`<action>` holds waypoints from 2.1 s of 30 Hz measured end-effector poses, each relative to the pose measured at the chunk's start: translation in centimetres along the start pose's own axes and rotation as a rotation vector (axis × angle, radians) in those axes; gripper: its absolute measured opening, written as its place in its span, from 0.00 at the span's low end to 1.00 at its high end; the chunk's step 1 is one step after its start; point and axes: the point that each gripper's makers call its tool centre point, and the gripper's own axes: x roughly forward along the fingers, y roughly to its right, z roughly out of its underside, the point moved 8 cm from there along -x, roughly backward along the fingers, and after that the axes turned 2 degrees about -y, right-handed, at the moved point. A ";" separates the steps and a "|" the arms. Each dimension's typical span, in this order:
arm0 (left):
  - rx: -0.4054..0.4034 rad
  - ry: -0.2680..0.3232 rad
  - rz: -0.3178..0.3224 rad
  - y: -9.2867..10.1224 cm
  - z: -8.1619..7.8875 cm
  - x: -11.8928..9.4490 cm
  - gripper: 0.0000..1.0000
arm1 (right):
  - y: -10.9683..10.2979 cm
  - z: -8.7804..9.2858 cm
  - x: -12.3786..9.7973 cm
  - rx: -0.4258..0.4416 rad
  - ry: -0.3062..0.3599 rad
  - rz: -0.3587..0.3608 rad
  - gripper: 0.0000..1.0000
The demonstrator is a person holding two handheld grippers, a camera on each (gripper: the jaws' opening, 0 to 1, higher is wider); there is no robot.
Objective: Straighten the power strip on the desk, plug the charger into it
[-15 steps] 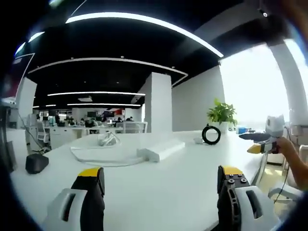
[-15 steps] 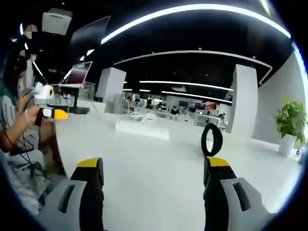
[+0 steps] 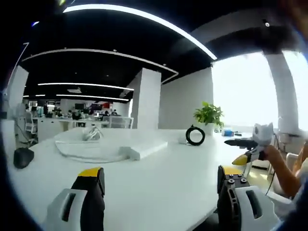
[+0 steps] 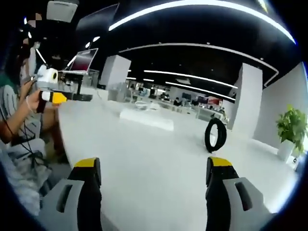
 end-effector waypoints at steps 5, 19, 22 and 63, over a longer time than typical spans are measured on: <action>0.041 -0.009 -0.053 -0.5 0.0 0.0 0.99 | -0.1 -0.6 0.1 0.001 0.010 -0.004 0.85; 0.031 -0.033 -0.060 -1.6 -1.0 1.0 0.99 | 0.8 -2.7 1.6 0.075 0.099 -0.064 0.82; 0.032 -0.033 -0.060 -1.8 -1.3 1.4 0.99 | 1.0 -2.9 2.2 0.088 0.106 -0.087 0.82; 0.123 -0.078 -0.107 -5.1 -5.0 11.2 0.97 | 2.8 -7.2 12.5 0.023 0.179 -0.218 0.89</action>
